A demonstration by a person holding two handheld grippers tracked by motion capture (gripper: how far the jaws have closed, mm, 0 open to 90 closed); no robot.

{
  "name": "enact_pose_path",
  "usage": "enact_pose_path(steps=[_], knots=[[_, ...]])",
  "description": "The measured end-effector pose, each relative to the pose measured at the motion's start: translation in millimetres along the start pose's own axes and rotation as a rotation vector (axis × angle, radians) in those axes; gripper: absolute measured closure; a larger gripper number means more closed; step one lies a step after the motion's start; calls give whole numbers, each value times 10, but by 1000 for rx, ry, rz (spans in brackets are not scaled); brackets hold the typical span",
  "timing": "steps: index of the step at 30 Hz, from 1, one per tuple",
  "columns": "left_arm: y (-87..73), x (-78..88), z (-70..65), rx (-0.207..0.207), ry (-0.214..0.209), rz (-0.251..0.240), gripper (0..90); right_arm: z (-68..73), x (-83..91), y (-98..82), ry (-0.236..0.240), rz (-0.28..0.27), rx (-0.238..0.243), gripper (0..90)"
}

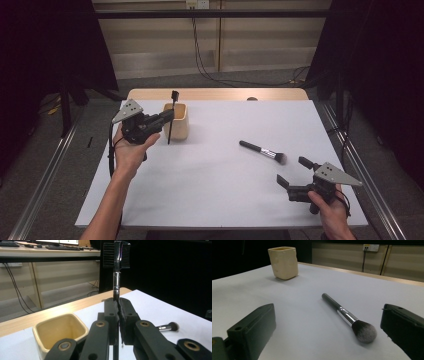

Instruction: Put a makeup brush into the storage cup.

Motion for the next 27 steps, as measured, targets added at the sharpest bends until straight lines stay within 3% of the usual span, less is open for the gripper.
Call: enact_pose_path(steps=[5,18,25,27], knots=[[85,-36,38,4,11,-18,859,-5,0,-1,-1,-1,-2,0],[186,-149,130,-21,50,-5,859,-4,2,-2,3,-1,-4,0],[276,-155,145,-41,59,-26,859,0,2,-3,2,1,-6,0],[303,-187,190,-27,59,-37,859,2,0,-3,4,2,-5,0]])
Point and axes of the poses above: each handheld gripper's, and its own axes: x roughly backward along the jaws, y roughly out of its top, z roughly to its left, the point moved 2 cm from there along -x, roughly forward along the jaws, and after that the axes turned 1 degree about x, right-handed, at the moved point
